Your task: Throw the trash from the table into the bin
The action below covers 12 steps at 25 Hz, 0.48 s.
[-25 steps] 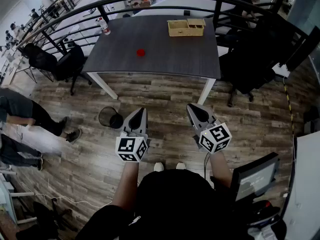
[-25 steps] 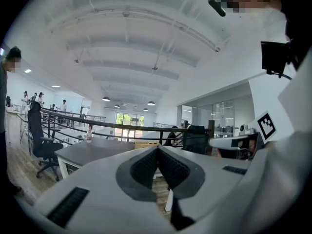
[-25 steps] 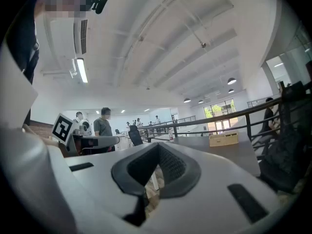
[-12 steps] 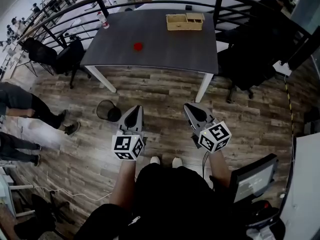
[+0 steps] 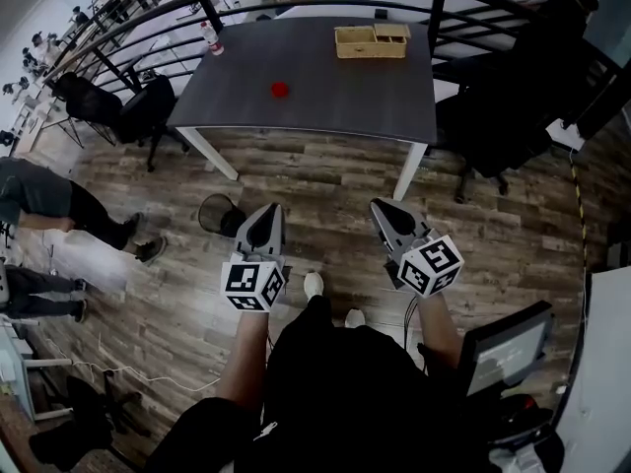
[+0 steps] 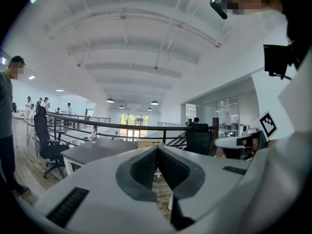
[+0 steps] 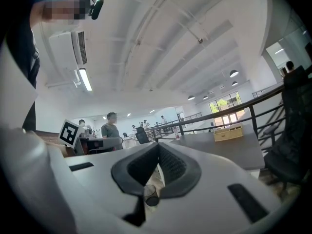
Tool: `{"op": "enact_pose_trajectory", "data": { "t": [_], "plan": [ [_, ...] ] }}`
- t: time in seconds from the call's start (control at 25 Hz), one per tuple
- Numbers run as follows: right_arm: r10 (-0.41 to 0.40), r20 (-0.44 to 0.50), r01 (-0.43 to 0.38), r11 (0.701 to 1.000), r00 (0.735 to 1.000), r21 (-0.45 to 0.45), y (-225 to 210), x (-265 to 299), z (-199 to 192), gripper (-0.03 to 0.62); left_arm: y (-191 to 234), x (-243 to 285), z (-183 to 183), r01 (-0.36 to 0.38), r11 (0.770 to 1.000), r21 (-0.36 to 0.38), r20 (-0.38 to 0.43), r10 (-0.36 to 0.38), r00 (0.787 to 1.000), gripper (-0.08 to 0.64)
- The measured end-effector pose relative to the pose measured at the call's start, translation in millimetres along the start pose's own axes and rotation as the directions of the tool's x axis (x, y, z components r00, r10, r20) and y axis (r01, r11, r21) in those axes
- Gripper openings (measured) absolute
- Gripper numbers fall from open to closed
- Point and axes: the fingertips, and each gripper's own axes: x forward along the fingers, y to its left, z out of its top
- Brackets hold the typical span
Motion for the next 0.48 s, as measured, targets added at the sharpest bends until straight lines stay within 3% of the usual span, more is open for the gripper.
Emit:
{"op": "enact_pose_trajectory", "data": {
  "t": [0.48],
  "plan": [
    [0.005, -0.02, -0.006, 0.999, 1.0, -0.034, -9.8, 55.3, 1.2, 0.007, 42.8, 40.2, -6.5, 0.003, 1.0, -0.015, -0.001, -0.003, 1.0, 0.009]
  ]
}}
